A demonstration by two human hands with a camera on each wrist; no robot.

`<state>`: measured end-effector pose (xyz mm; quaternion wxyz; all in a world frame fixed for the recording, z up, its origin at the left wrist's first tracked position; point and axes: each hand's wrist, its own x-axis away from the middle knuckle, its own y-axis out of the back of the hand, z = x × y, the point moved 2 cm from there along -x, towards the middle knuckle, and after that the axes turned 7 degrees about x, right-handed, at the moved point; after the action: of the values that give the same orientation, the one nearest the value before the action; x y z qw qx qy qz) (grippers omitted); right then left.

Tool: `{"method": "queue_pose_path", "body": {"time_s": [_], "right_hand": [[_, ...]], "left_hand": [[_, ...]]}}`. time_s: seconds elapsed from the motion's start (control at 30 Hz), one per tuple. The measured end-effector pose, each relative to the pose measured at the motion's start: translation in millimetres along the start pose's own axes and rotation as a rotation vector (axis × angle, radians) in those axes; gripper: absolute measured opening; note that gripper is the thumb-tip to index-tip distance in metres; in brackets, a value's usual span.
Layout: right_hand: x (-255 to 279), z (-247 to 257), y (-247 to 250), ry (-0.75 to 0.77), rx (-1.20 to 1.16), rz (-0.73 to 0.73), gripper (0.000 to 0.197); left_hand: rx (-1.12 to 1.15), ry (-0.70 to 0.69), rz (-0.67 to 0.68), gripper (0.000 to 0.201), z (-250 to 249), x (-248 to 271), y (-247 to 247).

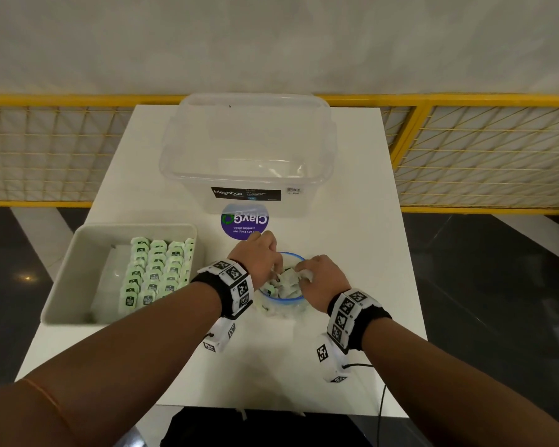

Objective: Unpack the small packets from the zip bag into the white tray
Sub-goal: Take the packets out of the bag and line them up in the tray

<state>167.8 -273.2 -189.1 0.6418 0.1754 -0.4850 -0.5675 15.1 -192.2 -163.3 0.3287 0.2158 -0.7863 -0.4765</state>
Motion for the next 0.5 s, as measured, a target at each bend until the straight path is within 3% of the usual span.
{"method": "queue_pose_path", "body": {"time_s": [0.2, 0.3, 0.37, 0.5], "right_hand": [[4.8, 5.3, 16.6, 0.138, -0.068, -0.108, 0.038], [6.1, 4.5, 22.4, 0.153, -0.177, -0.228, 0.019], [9.0, 0.1, 24.1, 0.104, -0.198, -0.235, 0.014], [15.3, -9.2, 23.0, 0.033, -0.184, -0.166, 0.018]], "left_hand": [[0.377, -0.066, -0.075, 0.007, -7.8, -1.7, 28.6], [0.498, -0.032, -0.09, 0.008, -18.7, -3.6, 33.1], [0.461, 0.03, -0.058, 0.01, -23.0, -8.5, 29.3], [0.169, 0.061, 0.12, 0.02, -34.0, -17.9, 12.9]]}}
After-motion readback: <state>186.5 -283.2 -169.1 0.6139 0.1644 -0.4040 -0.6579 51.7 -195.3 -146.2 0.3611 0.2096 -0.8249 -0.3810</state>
